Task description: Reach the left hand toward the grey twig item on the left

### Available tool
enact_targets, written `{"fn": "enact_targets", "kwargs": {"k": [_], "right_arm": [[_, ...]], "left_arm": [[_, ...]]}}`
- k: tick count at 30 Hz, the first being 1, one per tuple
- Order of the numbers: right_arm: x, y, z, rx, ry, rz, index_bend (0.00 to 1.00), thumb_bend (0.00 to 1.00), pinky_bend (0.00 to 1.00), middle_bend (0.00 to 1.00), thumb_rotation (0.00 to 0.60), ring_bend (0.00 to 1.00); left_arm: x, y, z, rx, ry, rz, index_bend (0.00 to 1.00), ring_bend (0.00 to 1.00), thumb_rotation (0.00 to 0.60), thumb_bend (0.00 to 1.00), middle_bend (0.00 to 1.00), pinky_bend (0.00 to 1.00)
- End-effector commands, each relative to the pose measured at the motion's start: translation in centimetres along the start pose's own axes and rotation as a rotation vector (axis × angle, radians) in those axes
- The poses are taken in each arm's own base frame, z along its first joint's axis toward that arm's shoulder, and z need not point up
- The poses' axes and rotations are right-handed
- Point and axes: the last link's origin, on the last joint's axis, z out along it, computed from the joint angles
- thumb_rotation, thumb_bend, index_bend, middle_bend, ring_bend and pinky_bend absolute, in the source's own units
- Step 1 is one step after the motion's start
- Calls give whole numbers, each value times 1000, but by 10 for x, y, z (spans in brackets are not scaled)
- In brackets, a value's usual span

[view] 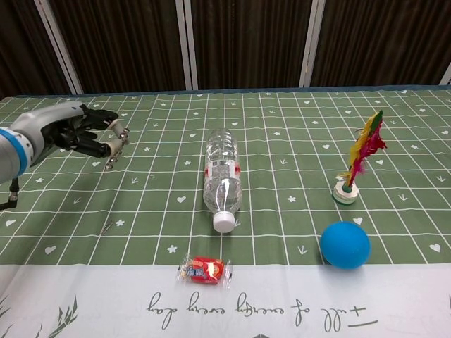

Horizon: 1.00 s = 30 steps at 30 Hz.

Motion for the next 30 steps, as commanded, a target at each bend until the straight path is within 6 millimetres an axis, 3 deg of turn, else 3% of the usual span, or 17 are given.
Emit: {"fn": "enact_targets", "kwargs": {"k": [1, 13, 30], "right_arm": [[0, 0, 0, -1, 2, -2, 93, 0, 160, 0, 600, 0], [-2, -4, -1, -2, 8, -16, 93, 0, 160, 0, 600, 0], [-3, -4, -1, -1, 8, -13, 93, 1, 160, 0, 600, 0]], "left_arm": [[-1, -6, -13, -11, -40, -15, 534, 0, 600, 466, 0, 0], [1, -21, -46, -68, -117, -3, 537, 0, 600, 464, 0, 0], [-10, -38, -42, -95, -143, -2, 546, 0, 600, 465, 0, 0]]}}
